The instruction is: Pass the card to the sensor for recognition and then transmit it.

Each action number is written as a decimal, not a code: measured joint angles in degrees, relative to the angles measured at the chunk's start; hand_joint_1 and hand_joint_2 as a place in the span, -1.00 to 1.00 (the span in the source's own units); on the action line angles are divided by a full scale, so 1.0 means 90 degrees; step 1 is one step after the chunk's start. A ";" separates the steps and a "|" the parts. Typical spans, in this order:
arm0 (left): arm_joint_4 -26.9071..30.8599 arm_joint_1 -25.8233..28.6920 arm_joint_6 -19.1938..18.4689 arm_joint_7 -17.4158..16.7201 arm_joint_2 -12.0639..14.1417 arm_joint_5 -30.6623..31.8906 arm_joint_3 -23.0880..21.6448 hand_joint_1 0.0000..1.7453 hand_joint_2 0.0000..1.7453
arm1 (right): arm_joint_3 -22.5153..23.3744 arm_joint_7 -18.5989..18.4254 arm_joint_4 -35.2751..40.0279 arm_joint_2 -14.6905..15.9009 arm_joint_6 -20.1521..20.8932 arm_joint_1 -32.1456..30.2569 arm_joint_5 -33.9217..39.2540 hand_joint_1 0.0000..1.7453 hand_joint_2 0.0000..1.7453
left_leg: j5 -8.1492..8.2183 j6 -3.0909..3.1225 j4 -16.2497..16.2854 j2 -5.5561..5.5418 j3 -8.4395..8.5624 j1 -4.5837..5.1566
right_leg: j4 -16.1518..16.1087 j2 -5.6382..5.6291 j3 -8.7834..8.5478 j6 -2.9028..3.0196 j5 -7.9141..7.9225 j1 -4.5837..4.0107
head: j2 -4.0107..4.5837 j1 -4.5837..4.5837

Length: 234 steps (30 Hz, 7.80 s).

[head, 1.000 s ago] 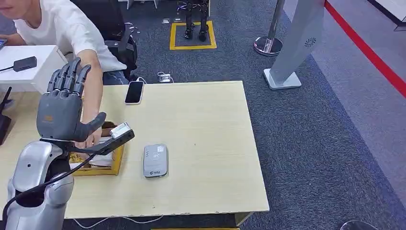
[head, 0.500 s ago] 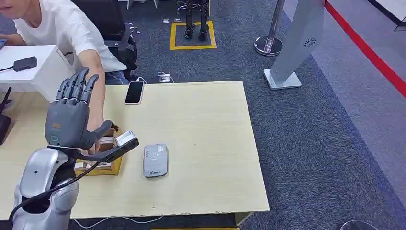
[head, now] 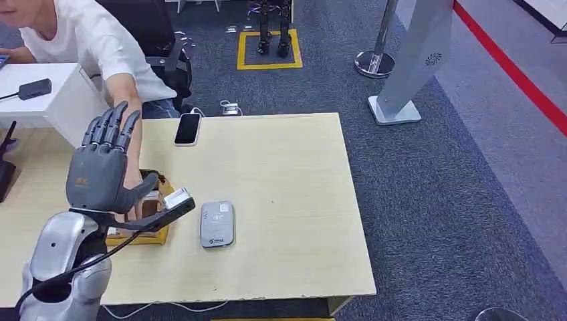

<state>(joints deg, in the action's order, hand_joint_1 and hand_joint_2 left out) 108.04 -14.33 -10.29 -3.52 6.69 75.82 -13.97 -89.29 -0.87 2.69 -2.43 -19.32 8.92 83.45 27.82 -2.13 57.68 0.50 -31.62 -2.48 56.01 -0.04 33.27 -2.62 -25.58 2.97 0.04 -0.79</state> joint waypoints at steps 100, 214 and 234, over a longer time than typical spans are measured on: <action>-0.0197 0.1644 -0.0925 -0.0085 0.1860 -0.2579 0.0044 -1.00 1.00 | 0.0000 0.0010 0.0000 0.0000 0.0036 -0.0015 -0.0211 -1.00 -1.00 | 0.0002 -0.0002 -0.0004 0.0002 -0.0002 0.0000 | 0.0000 -0.0001 0.0000 -0.0003 -0.0004 0.0000 | 0.0000 0.0002; -0.0801 0.1667 -0.1005 -0.0435 0.0146 0.0670 0.1127 -1.00 1.00 | -0.0002 -0.0141 0.0000 0.0000 0.0005 0.0000 -0.0389 -1.00 -1.00 | 0.0002 -0.0001 -0.0003 0.0001 0.0000 0.0000 | -0.0001 0.0000 0.0000 -0.0004 -0.0004 0.0000 | 0.0000 0.0002; -0.0933 0.1526 -0.1246 -0.0364 0.0204 0.0527 0.1124 -1.00 1.00 | 0.0000 -0.0129 -0.0007 0.0000 -0.0036 0.0001 -0.0413 -1.00 -1.00 | 0.0002 -0.0002 -0.0003 0.0001 -0.0001 0.0000 | -0.0001 -0.0001 0.0000 -0.0004 -0.0004 0.0000 | 0.0000 0.0003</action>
<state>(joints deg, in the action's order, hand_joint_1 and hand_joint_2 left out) 99.65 -0.59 -21.51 -6.80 8.52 80.56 -3.85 -89.29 -2.03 2.62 -2.43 -19.65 8.93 79.73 27.84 -2.14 57.65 0.51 -31.62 -2.48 56.01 -0.04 33.27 -2.66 -25.62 2.98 0.04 -0.76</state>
